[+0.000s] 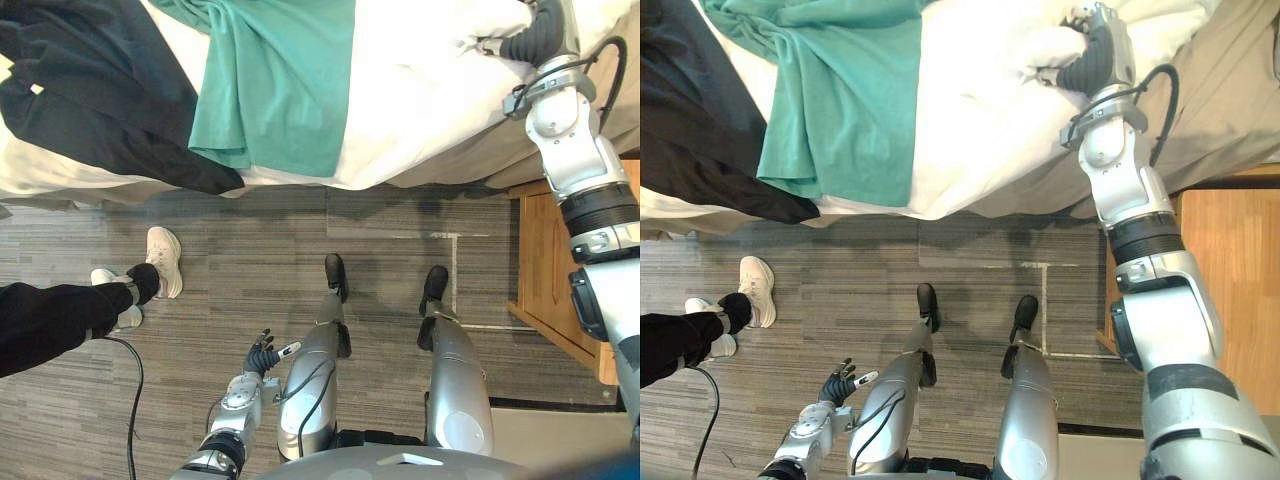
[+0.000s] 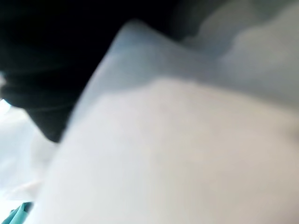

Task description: Tidy the bed and pick cloth on bed and put in laundry

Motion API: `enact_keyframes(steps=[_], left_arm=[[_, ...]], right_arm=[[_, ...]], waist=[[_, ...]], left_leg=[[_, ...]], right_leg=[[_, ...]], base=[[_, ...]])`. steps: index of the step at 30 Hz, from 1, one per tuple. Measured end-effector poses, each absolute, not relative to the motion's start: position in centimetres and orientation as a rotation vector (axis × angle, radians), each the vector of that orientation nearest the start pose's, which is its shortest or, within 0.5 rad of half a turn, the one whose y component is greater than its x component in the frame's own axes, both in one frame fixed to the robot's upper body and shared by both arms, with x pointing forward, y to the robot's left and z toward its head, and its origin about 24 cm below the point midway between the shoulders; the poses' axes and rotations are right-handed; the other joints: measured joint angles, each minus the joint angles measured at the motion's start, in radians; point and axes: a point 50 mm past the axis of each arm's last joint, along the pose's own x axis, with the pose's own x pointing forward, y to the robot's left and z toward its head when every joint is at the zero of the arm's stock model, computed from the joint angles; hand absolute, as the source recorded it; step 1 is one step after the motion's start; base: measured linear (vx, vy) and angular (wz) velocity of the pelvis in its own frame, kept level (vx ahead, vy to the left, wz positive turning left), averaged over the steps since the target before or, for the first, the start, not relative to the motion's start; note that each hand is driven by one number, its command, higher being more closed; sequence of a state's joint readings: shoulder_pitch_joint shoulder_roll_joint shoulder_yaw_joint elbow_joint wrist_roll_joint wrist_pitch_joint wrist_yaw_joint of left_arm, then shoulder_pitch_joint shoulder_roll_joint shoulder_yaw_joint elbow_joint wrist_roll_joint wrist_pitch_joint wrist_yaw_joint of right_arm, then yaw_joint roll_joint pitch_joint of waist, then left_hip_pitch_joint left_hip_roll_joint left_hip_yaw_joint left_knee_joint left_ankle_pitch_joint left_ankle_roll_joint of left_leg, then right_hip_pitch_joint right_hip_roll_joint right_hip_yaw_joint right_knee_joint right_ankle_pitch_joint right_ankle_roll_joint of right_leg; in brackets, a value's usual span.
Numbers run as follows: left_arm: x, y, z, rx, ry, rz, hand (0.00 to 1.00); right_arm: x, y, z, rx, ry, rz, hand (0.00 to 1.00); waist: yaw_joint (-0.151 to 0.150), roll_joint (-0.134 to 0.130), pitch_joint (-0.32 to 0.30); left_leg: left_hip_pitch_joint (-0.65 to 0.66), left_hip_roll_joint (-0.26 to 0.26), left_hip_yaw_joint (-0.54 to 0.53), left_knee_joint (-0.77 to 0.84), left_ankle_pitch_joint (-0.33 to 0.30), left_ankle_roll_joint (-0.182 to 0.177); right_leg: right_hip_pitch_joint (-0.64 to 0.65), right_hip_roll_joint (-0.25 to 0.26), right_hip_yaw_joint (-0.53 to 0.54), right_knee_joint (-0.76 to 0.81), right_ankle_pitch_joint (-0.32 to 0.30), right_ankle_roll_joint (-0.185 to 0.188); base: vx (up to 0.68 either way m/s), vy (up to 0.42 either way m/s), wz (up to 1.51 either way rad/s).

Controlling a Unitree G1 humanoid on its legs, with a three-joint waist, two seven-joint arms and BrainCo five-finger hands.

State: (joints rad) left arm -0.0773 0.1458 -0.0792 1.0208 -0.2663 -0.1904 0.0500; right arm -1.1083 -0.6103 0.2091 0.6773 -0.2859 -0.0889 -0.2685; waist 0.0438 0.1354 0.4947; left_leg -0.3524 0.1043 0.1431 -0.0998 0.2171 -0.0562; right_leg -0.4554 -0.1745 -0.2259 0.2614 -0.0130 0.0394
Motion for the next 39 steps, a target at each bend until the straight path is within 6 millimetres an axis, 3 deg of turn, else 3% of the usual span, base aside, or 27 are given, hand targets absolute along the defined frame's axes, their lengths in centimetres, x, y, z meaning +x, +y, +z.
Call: enact_keyframes(steps=[5, 9, 10, 12, 16, 19, 28, 30, 33, 36, 37, 39], left_arm=[[17.7, 19.4, -12.7, -0.034, 0.757, 0.161, 0.0], [17.0, 19.5, -13.1, -0.023, 0.786, 0.162, 0.0], [16.8, 19.5, -13.2, -0.028, 0.797, 0.167, 0.0], [16.4, 19.1, -13.4, -0.03, 0.815, 0.161, 0.0], [15.4, 19.1, -13.9, -0.011, 0.855, 0.16, 0.0], [14.8, 18.7, -14.3, -0.035, 0.883, 0.175, 0.0], [14.0, 18.4, -14.7, -0.123, 0.915, 0.255, 0.0], [13.3, 18.2, -14.9, -0.168, 0.924, 0.296, 0.0], [13.0, 18.3, -15.0, -0.197, 0.925, 0.328, 0.0], [12.9, 18.0, -15.1, -0.204, 0.93, 0.327, 0.0], [13.1, 17.8, -15.0, -0.21, 0.922, 0.325, 0.0], [13.3, 17.7, -14.9, -0.211, 0.915, 0.322, 0.0]], right_arm=[[37.7, -23.7, 25.3, -0.811, -0.515, -0.364, 1.0], [35.7, -25.6, 19.5, -0.717, -0.399, -0.404, 1.0], [35.1, -26.0, 17.8, -0.687, -0.356, -0.418, 0.0], [34.0, -26.6, 15.5, -0.642, -0.3, -0.434, 0.0], [32.6, -26.0, 11.5, -0.547, -0.2, -0.432, 0.0], [31.2, -26.4, 8.6, -0.38, -0.111, -0.482, 0.0], [28.3, -26.5, 3.9, 0.002, 0.026, -0.663, 0.0], [25.7, -27.5, 1.9, 0.152, 0.089, -0.842, 0.0], [22.5, -29.0, 0.2, 0.213, 0.143, -1.028, 0.0], [20.7, -30.4, 1.4, 0.223, 0.083, -1.163, 0.0], [20.4, -30.8, 2.7, 0.22, 0.024, -1.198, 1.0], [20.5, -30.9, 3.9, 0.222, -0.031, -1.2, 1.0]], waist=[[-0.005, 0.0, -0.001], [-0.034, -0.018, -0.041], [-0.039, -0.024, -0.052], [-0.044, -0.028, -0.089], [-0.048, -0.065, -0.158], [-0.052, -0.081, -0.194], [-0.046, -0.092, -0.24], [-0.042, -0.097, -0.277], [-0.051, -0.105, -0.291], [-0.057, -0.105, -0.292], [-0.057, -0.105, -0.292], [-0.054, -0.106, -0.293]], left_leg=[[0.059, -0.003, -0.012, -0.004, -0.005, -0.002], [0.083, -0.004, 0.005, 0.001, -0.02, -0.015], [0.103, -0.004, 0.015, 0.001, -0.025, -0.014], [0.125, -0.006, 0.018, 0.001, -0.035, -0.015], [0.166, 0.001, 0.039, 0.001, -0.059, -0.025], [0.195, 0.002, 0.049, 0.002, -0.078, -0.027], [0.266, 0.023, 0.142, 0.0, -0.108, -0.055], [0.272, 0.04, 0.178, -0.004, -0.127, -0.051], [0.276, 0.053, 0.19, -0.005, -0.134, -0.052], [0.282, 0.058, 0.204, -0.005, -0.136, -0.056], [0.28, 0.063, 0.205, -0.005, -0.139, -0.056], [0.27, 0.066, 0.205, -0.005, -0.14, -0.055]], right_leg=[[0.071, -0.001, 0.0, -0.004, -0.017, 0.014], [0.098, 0.003, 0.016, -0.03, -0.014, 0.022], [0.118, 0.004, 0.024, -0.043, -0.011, 0.024], [0.145, 0.005, 0.024, -0.061, -0.011, 0.027], [0.193, 0.018, 0.035, -0.097, -0.01, 0.025], [0.228, 0.022, 0.044, -0.125, -0.01, 0.024], [0.29, 0.046, 0.088, -0.179, -0.01, 0.024], [0.287, 0.058, 0.107, -0.191, -0.008, 0.022], [0.288, 0.064, 0.111, -0.194, -0.008, 0.021], [0.287, 0.067, 0.113, -0.195, -0.007, 0.02], [0.286, 0.07, 0.111, -0.195, -0.007, 0.019], [0.282, 0.071, 0.106, -0.195, -0.006, 0.018]], base=[[0.01, -0.024, 0.08], [0.03, -0.02, -0.1], [0.07, -0.026, -0.19], [0.1, -0.028, -0.1], [0.14, -0.041, -0.13], [0.16, -0.039, -0.12], [0.09, -0.03, -0.2], [0.06, -0.032, -0.29], [0.06, -0.03, -0.14], [0.02, -0.021, -0.11], [0.0, 0.0, 0.0], [-0.02, -0.009, 0.06]])
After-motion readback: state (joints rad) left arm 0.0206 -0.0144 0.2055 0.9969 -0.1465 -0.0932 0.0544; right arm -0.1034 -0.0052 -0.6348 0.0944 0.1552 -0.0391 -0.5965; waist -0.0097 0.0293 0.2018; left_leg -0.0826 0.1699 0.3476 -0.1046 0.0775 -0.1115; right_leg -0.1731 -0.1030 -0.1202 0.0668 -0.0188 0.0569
